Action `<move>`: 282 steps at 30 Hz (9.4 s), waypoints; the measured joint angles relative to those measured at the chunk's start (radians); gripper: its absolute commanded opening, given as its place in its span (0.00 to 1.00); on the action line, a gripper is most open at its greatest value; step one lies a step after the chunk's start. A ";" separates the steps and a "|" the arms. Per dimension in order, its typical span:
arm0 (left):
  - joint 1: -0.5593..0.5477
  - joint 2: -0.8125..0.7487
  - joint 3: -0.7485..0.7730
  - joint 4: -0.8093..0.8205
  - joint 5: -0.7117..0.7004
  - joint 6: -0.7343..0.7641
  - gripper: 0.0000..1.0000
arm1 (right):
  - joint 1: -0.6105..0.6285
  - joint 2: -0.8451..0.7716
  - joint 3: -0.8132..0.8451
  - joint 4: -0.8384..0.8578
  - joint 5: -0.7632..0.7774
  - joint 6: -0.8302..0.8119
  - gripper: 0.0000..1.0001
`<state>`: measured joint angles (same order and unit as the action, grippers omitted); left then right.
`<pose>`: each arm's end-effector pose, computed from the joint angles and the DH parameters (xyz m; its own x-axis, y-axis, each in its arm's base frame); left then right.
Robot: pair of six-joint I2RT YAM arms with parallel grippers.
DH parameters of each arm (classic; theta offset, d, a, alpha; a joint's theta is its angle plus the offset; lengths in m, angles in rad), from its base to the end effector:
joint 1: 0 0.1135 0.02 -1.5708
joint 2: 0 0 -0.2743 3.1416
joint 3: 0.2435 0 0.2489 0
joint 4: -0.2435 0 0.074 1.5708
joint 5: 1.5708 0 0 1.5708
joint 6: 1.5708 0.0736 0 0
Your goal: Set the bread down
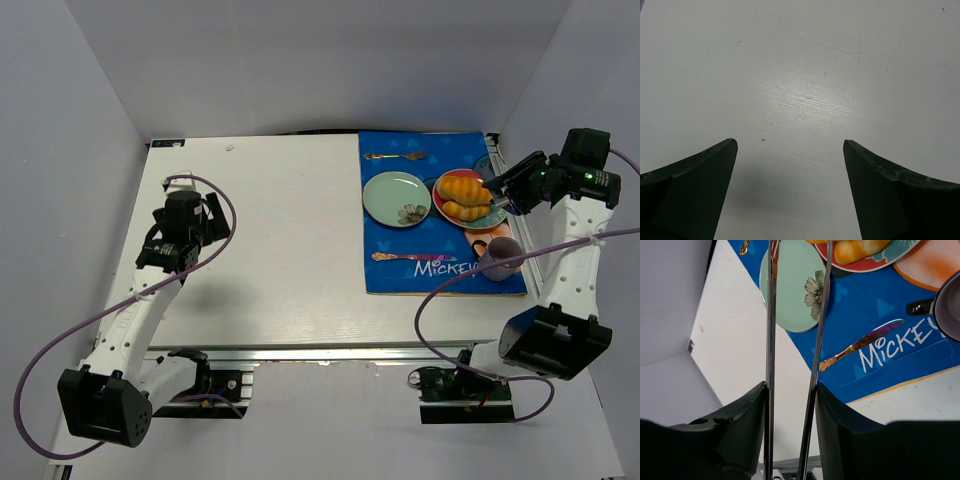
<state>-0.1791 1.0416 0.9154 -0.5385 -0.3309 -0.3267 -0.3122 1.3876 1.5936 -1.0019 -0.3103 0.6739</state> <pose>0.2421 -0.0195 0.2908 -0.5482 -0.2092 -0.8098 -0.2735 0.9598 -0.0628 0.2877 -0.0692 0.3884 -0.4756 0.7779 -0.4106 0.4940 0.6224 0.6071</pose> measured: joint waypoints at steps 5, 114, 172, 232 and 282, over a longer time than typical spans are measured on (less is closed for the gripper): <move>0.000 0.002 0.000 0.001 0.024 -0.005 0.98 | -0.064 0.026 -0.005 0.027 -0.069 0.031 0.48; -0.100 0.092 0.041 -0.030 -0.034 0.031 0.98 | 0.447 0.605 0.542 -0.227 0.506 0.862 0.26; -0.100 0.114 0.101 -0.014 -0.073 0.047 0.98 | 0.667 0.000 -0.196 0.138 0.219 -0.101 0.00; -0.100 0.126 0.133 -0.080 -0.107 -0.004 0.98 | 0.588 0.170 -0.161 0.138 0.326 -0.134 0.47; -0.100 0.095 0.129 -0.086 -0.145 -0.034 0.98 | 1.452 0.131 -0.739 0.765 0.982 0.163 0.50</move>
<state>-0.2790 1.1362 1.0443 -0.6247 -0.4763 -0.3603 1.1400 1.5185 0.8551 -0.2367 0.6716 0.8371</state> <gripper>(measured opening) 0.983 0.491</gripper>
